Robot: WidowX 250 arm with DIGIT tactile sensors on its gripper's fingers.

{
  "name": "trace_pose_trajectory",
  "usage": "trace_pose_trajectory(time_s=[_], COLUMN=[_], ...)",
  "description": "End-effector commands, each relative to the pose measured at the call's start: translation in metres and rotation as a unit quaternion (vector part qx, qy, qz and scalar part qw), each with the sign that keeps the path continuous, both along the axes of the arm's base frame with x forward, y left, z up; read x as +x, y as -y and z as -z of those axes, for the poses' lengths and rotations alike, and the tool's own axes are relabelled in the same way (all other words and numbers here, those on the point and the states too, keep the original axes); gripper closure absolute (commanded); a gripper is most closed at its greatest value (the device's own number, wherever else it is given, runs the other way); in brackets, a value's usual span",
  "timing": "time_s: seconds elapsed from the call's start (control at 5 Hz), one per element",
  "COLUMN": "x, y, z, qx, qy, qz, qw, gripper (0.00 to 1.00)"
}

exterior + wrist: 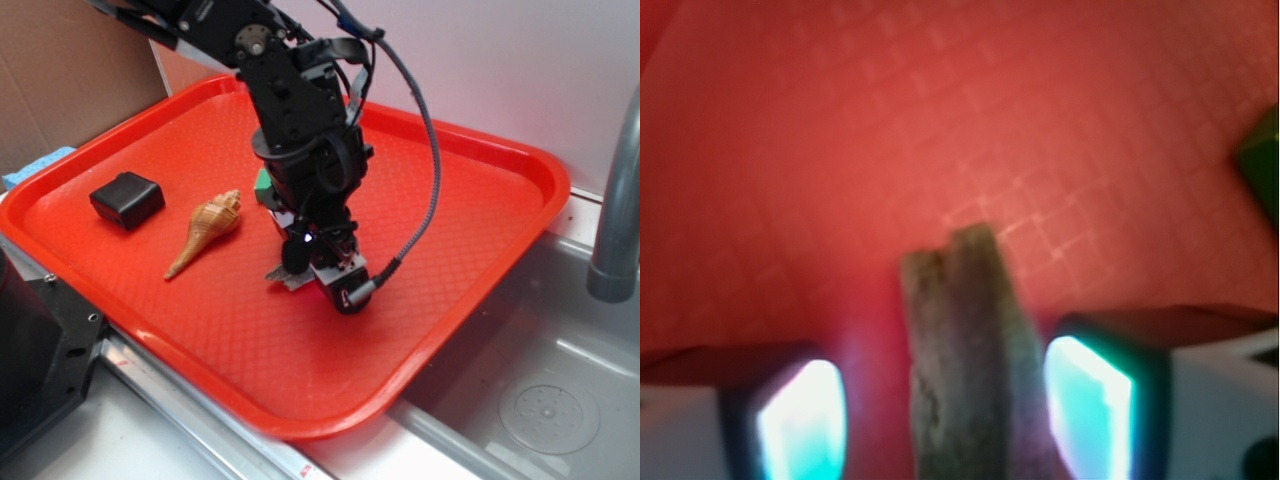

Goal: Grab the wood chip.

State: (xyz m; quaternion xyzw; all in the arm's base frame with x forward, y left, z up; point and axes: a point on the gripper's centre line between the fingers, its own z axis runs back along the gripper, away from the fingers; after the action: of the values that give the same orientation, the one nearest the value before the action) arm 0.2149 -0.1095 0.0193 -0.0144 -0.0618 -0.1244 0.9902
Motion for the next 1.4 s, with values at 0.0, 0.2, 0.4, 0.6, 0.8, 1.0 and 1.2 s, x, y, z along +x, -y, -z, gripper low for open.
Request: trace_pose_trajectory(time_s=[0.0, 0.2, 0.4, 0.6, 0.8, 1.0, 1.2], x=[0.001, 0.005, 0.012, 0.016, 0.016, 0.012, 0.011], y=[0.003, -0.013, -0.032, -0.057, -0.081, -0.098, -0.103], z=[-0.001, -0.028, -0.066, -0.106, -0.136, -0.159, -0.163], qx=[0.019, 0.011, 0.006, -0.001, -0.008, -0.007, 0.006], qy=[0.003, -0.017, -0.027, -0.027, -0.034, -0.041, -0.038], qz=[-0.02, -0.068, -0.152, -0.22, -0.281, -0.328, -0.333], qw=[1.0, 0.997, 0.988, 0.975, 0.959, 0.944, 0.942], gripper=[1.0, 1.0, 1.0, 1.0, 1.0, 1.0, 1.0])
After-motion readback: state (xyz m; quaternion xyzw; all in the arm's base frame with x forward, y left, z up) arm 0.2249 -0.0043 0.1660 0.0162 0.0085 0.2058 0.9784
